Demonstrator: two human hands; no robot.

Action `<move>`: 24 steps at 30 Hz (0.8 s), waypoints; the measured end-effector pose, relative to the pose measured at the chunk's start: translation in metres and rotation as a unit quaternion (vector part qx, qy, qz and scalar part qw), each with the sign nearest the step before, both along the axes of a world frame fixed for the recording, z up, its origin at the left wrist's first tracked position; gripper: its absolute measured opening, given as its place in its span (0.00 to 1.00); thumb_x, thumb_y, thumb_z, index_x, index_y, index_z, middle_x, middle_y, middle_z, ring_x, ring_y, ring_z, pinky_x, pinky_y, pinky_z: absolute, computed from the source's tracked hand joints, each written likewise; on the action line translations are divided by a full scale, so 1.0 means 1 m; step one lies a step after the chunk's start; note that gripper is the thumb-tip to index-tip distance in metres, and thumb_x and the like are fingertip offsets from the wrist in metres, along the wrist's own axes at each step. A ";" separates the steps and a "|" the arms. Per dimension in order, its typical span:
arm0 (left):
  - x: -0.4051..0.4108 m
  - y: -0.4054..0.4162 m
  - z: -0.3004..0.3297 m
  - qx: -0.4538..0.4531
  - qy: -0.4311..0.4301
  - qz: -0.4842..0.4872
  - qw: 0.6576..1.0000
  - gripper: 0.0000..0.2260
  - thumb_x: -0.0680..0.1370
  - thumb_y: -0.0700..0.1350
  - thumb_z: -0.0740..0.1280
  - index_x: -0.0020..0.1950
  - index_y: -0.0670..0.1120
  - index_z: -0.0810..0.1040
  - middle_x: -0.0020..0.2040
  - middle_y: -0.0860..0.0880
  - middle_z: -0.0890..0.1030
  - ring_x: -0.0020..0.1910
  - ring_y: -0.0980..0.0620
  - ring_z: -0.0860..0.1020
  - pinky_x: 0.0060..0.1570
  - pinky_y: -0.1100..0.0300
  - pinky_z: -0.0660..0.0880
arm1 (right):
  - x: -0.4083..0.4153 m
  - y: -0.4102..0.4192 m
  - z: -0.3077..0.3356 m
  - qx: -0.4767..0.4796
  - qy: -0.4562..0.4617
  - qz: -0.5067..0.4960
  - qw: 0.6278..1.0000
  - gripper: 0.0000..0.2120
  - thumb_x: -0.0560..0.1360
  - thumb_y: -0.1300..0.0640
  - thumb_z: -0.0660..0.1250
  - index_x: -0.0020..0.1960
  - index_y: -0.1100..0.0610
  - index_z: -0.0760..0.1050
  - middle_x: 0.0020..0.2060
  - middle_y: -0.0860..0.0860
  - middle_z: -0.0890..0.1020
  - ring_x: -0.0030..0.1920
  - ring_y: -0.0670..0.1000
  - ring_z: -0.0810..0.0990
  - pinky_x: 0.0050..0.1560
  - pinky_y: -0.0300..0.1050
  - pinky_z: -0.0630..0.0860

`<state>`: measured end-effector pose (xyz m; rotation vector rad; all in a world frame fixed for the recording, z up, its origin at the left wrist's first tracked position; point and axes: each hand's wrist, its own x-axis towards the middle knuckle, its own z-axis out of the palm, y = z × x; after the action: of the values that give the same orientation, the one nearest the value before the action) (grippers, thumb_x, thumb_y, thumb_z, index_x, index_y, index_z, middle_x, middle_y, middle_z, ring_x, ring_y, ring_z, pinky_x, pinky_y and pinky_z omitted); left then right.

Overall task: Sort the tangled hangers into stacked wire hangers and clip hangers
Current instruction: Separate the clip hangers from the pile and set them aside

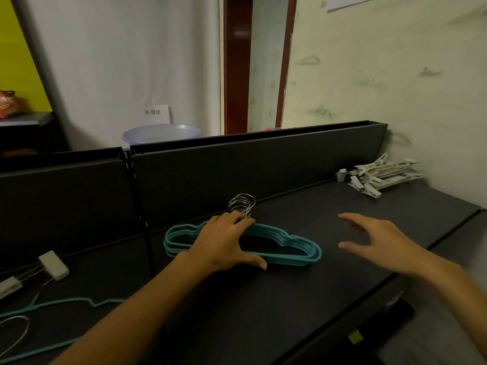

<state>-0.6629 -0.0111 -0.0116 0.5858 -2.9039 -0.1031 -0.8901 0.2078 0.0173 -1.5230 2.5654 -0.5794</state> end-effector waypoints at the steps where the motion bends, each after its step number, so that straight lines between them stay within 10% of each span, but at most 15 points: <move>1: -0.002 0.000 -0.001 0.004 0.002 0.000 1.000 0.46 0.63 0.74 0.63 0.75 0.53 0.57 0.71 0.51 0.63 0.67 0.52 0.63 0.67 0.54 0.60 | -0.003 0.001 -0.002 0.000 -0.001 0.001 1.000 0.33 0.71 0.47 0.71 0.72 0.50 0.63 0.63 0.50 0.75 0.63 0.47 0.73 0.60 0.40 0.70; 24: -0.002 0.004 -0.005 0.031 0.032 0.057 0.997 0.47 0.62 0.72 0.67 0.75 0.51 0.58 0.66 0.51 0.63 0.62 0.53 0.64 0.57 0.60 0.67 | -0.001 -0.013 -0.006 -0.008 -0.027 0.081 0.996 0.22 0.72 0.48 0.69 0.65 0.45 0.70 0.57 0.44 0.76 0.55 0.41 0.75 0.55 0.36 0.72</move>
<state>-0.6650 -0.0066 -0.0165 0.7422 -2.8075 -0.1945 -0.8909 0.1945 0.0110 -1.6760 2.3745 -0.6126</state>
